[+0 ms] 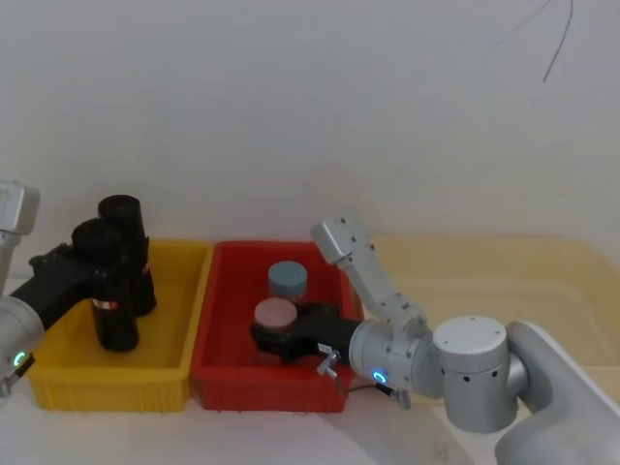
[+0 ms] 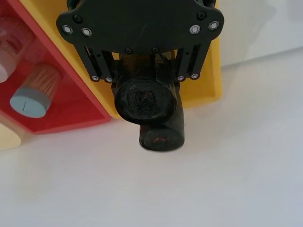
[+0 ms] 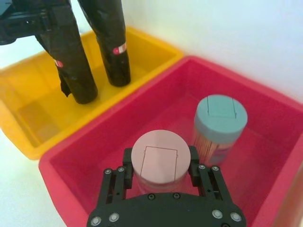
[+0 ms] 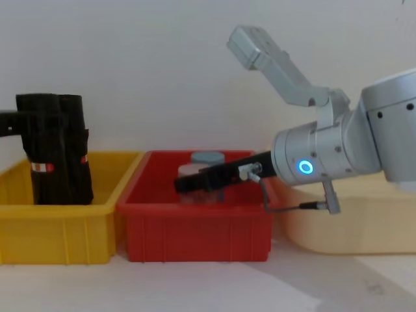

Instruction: Pick up the garbage bag with the one hand and transfer it to the other hand.

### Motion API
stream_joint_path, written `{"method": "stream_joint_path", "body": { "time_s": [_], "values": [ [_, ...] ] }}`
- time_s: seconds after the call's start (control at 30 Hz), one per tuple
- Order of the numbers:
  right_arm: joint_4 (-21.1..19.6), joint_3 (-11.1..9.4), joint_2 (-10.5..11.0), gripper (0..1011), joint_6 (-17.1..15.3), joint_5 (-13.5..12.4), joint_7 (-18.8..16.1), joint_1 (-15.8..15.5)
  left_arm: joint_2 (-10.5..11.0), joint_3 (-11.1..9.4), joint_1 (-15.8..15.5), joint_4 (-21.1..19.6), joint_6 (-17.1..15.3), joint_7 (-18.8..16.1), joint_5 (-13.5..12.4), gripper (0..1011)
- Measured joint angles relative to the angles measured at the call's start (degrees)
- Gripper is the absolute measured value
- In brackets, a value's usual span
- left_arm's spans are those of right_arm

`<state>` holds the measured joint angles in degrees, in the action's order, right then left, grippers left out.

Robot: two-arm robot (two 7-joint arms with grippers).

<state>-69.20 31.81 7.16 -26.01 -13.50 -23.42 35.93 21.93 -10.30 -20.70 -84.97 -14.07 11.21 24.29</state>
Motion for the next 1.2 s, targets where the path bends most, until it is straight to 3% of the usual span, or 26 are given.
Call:
{"method": "stream_joint_path", "body": {
  "time_s": [0.3,0.6,0.83,1.2],
  "values": [
    [-3.91,-0.70,0.93,650,1.71,-0.14,0.07,-0.16,0.37,0.33,-0.98,-2.86,0.89,-0.13,-1.13,531],
    [-9.48,-2.63,2.62,650,3.59,-0.25,1.76,-0.44,0.22,0.02,-4.09,-5.19,2.31,0.90,-2.34,531],
    [-14.28,-4.84,4.49,650,4.20,0.69,4.17,-1.04,-1.15,-1.48,-8.54,-5.29,3.91,2.77,-3.05,531],
    [-21.41,-9.19,8.14,650,3.18,2.96,8.73,-3.37,-5.51,-5.89,-16.74,-0.69,6.91,6.87,-3.26,531]
  ]
}}
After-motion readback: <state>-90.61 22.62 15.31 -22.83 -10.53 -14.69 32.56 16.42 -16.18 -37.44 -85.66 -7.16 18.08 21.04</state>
